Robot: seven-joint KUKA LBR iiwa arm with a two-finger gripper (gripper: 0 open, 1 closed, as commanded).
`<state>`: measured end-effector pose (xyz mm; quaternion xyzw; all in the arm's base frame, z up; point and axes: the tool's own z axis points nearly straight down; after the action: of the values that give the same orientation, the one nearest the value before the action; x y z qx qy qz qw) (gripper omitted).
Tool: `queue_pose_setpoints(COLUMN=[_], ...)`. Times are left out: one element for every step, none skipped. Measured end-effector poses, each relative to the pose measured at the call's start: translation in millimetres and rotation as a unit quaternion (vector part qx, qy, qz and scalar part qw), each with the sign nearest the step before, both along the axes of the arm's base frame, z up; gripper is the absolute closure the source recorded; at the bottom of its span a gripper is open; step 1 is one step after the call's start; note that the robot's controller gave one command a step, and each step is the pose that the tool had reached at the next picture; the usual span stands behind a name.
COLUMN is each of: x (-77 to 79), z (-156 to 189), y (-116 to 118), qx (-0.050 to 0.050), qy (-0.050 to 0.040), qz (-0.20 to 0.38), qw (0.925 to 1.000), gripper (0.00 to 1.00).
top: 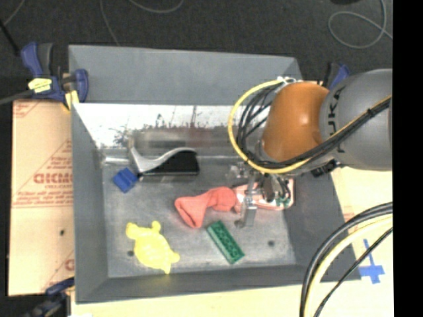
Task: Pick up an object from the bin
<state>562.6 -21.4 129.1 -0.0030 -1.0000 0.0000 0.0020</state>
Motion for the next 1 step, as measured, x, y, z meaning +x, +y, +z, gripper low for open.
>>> queue_pose_setpoints(x=[1.6], z=[4.5], y=[-0.1], qx=[0.000], qy=[-0.0037], qz=[0.000], qw=[1.0000], gripper=[0.00])
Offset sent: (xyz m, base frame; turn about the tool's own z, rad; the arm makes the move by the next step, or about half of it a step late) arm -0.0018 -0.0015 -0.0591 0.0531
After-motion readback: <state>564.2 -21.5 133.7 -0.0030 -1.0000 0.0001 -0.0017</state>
